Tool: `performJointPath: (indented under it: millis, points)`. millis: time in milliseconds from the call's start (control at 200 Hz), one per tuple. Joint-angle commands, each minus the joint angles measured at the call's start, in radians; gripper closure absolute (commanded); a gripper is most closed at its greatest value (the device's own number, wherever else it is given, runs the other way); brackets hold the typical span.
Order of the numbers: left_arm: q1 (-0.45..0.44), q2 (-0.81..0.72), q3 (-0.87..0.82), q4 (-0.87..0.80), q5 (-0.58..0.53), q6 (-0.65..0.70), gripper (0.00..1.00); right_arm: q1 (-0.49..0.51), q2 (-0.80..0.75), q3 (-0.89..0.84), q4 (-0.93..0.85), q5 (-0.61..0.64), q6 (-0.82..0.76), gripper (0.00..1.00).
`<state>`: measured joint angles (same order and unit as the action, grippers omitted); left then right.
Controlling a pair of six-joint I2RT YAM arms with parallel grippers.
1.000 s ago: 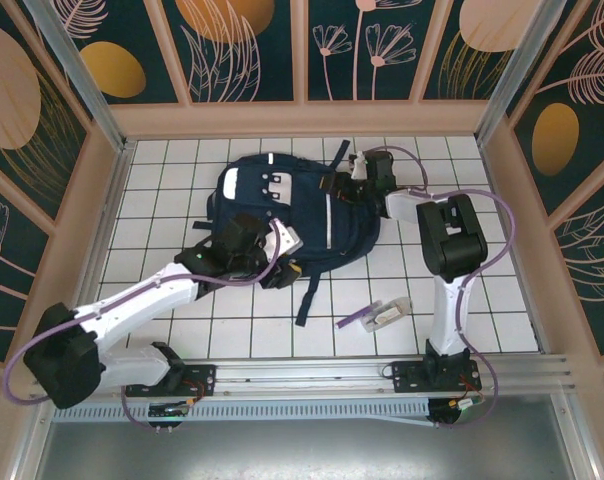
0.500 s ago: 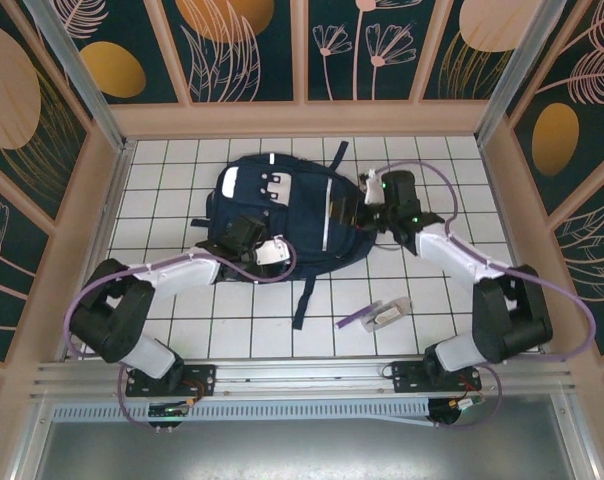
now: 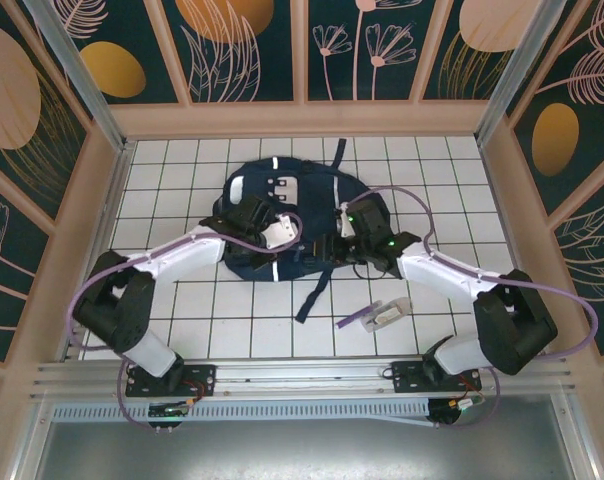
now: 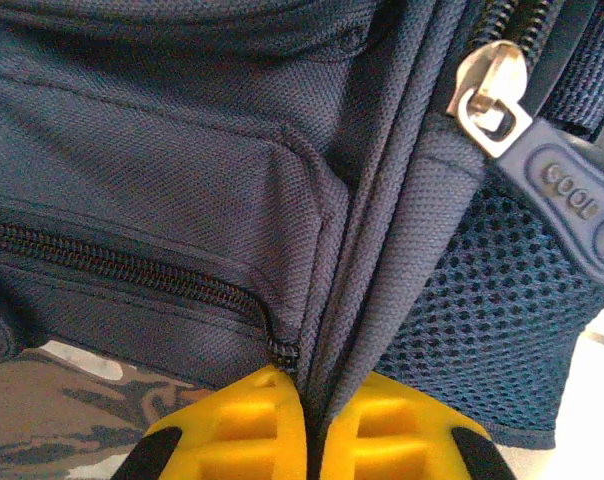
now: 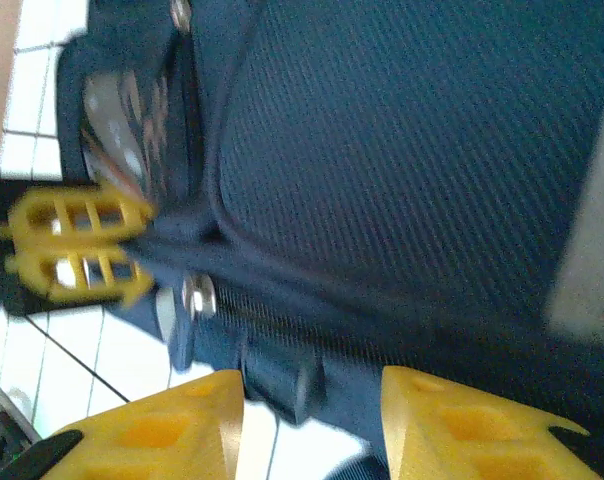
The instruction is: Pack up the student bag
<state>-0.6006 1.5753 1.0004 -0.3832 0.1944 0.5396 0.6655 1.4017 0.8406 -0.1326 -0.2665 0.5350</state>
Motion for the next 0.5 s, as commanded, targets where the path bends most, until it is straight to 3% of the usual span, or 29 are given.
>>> performJointPath:
  millis: [0, 105, 245, 375, 495]
  points:
    - [-0.005, -0.055, -0.007, -0.051, 0.174, -0.100, 1.00, 0.050, 0.013, 0.058, -0.007, 0.121, 0.109, 0.60]
    - [-0.004, -0.049, -0.006, -0.016, 0.186, -0.156, 1.00, 0.121, 0.035, 0.110, -0.056, 0.194, 0.269, 0.56]
    - [-0.005, -0.033, 0.008, 0.021, 0.236, -0.221, 1.00, 0.214, 0.098, 0.242, -0.269, 0.370, 0.463, 0.57]
    - [-0.005, -0.036, 0.007, 0.067, 0.310, -0.265, 1.00, 0.256, 0.167, 0.306, -0.330, 0.411, 0.472, 0.68]
    - [-0.004, -0.035, 0.011, 0.089, 0.348, -0.294, 1.00, 0.259, 0.209, 0.327, -0.322, 0.377, 0.451, 0.68]
